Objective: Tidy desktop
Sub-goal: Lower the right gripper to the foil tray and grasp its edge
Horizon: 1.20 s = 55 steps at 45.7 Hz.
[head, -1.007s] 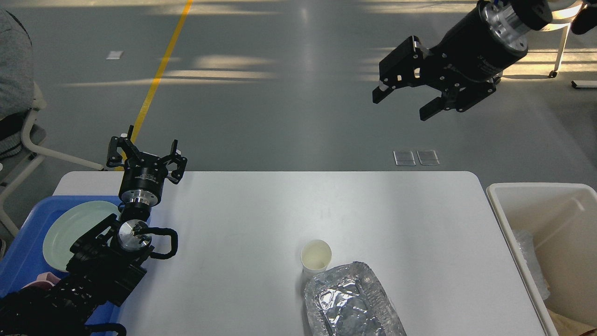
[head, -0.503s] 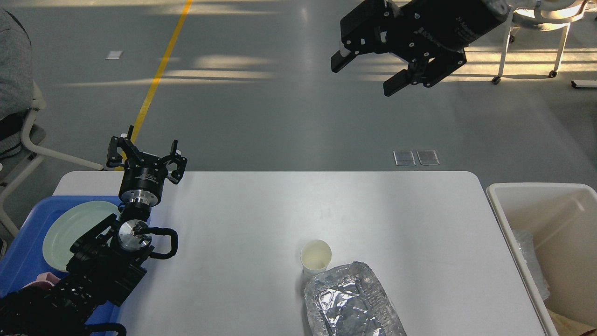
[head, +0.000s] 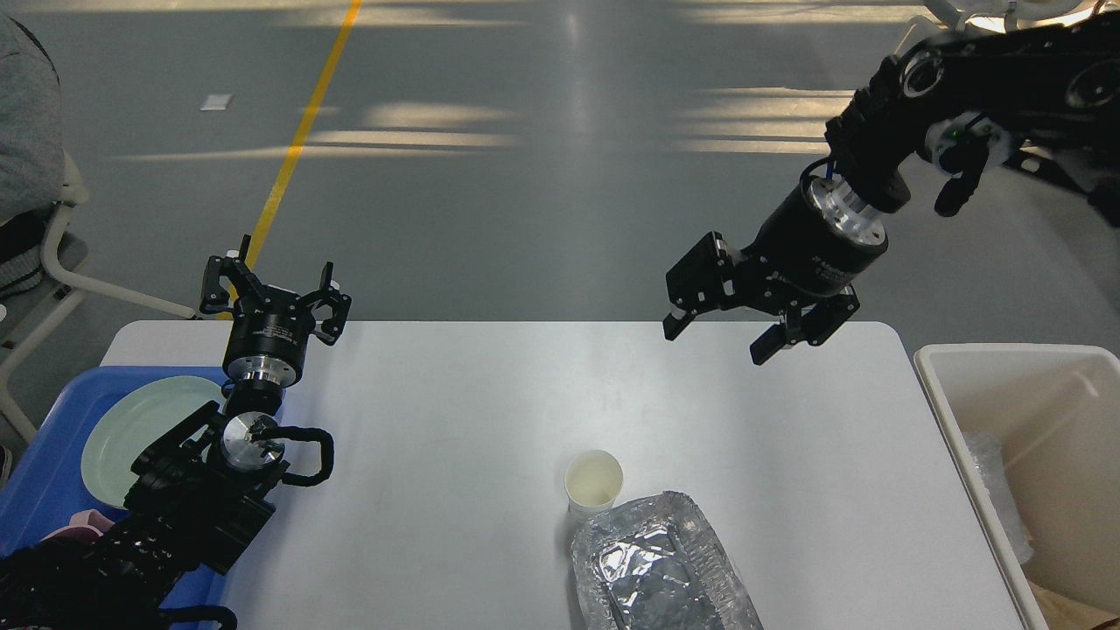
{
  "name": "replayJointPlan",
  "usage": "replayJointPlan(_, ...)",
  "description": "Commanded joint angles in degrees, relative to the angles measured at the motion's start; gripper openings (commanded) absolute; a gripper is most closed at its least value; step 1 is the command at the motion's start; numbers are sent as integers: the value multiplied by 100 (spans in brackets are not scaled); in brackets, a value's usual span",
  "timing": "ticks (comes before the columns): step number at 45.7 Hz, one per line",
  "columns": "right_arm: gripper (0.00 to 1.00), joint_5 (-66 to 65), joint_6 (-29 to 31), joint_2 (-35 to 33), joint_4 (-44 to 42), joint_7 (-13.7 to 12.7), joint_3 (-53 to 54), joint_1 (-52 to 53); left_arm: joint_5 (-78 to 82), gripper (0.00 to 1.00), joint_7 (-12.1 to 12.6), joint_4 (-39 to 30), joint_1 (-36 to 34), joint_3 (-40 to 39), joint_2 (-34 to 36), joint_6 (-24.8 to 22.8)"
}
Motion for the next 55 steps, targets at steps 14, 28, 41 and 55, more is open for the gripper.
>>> replayJointPlan(14, 100, -484, -682, 345, -60, 1, -30, -1535, 0, 100, 0, 0, 0, 1, 0, 0)
replayJointPlan(28, 100, -493, -1359, 653, -271, 10, -3, -2423, 0, 100, 0, 0, 0, 1, 0, 0)
replayJointPlan(41, 99, -493, -1851, 846, -693, 10, 76, -3170, 0, 100, 0, 0, 0, 1, 0, 0)
replayJointPlan(55, 95, -493, -2309, 996, -702, 10, 137, -3592, 0, 100, 0, 0, 0, 1, 0, 0)
